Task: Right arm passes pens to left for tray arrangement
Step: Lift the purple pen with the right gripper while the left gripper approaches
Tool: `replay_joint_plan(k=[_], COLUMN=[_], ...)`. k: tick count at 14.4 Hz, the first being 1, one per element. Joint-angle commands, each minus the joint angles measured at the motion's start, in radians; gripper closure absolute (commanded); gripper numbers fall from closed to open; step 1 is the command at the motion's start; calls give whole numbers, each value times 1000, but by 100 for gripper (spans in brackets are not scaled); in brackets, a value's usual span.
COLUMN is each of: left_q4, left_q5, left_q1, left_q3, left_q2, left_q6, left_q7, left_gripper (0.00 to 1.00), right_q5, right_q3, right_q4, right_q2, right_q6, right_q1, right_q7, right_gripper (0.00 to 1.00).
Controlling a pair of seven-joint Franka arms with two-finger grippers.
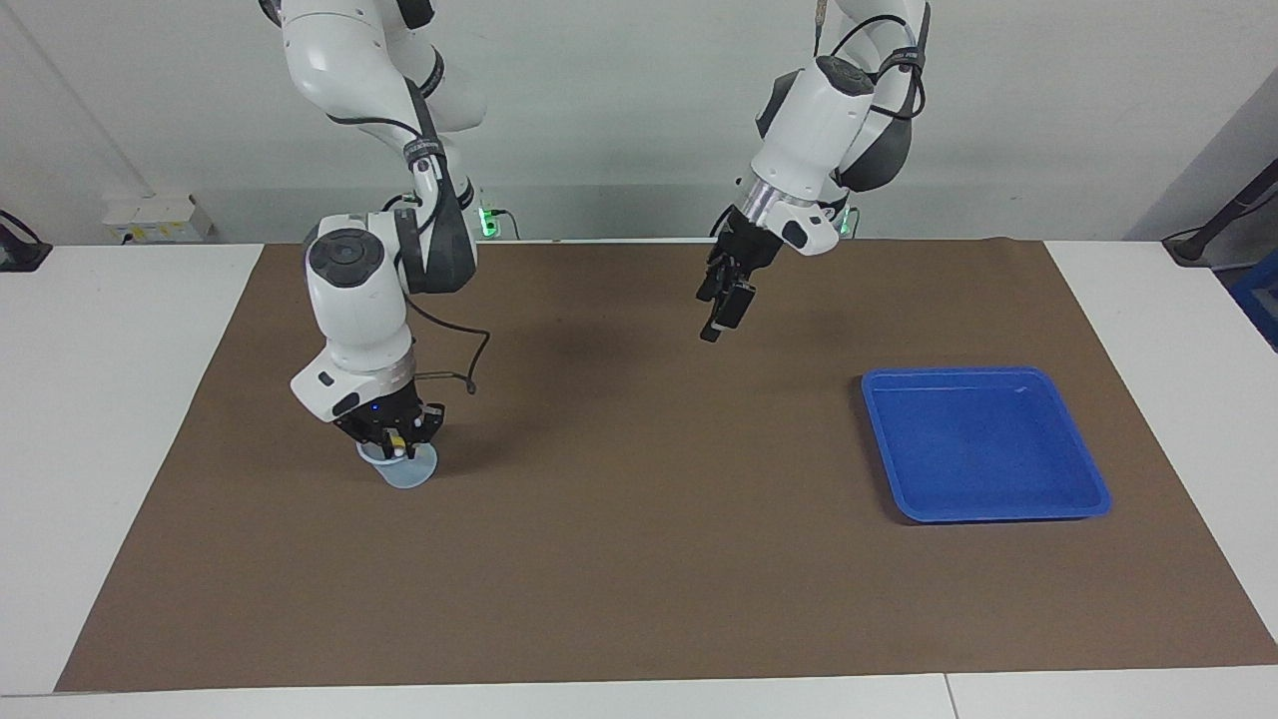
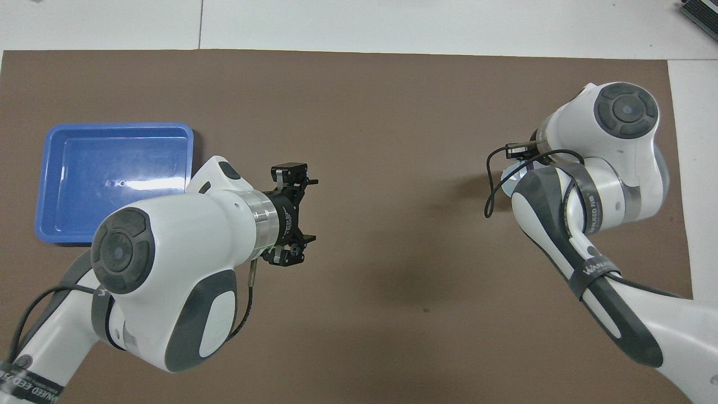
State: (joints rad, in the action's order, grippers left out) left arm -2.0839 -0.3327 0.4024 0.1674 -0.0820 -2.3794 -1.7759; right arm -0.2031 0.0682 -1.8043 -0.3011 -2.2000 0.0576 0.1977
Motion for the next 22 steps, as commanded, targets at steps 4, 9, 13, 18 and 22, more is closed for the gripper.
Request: replay_joint_plan(k=[4,9,13,18,22], left_q4=[-19,-19,-19,-18,-19], left_q5=[-17,-17,-17,-17,-17], left_q1=[19,19,19,36,42], left_q3=[-14,-14,-14,-14,-14], left_q2=[-10,-10,-10,-10,-10], left_q6=[-14,-14,-15,-18,-18], left_q7=[3,3,3,-11,-28], left_gripper=[0,0,0,0,0], right_q5=[22,22,22,56,158], right_q3=[5,7,8,2,1], right_q4=[10,45,115,158,279], right_q2=[-7,-1,23,134,192], right_q6=[-1,57,184,336,491], right_q1=[-13,-12,-12,-18,-36], right_q7=[-30,-30,-41,-133,-165], right_gripper=[86,86,86,86,86])
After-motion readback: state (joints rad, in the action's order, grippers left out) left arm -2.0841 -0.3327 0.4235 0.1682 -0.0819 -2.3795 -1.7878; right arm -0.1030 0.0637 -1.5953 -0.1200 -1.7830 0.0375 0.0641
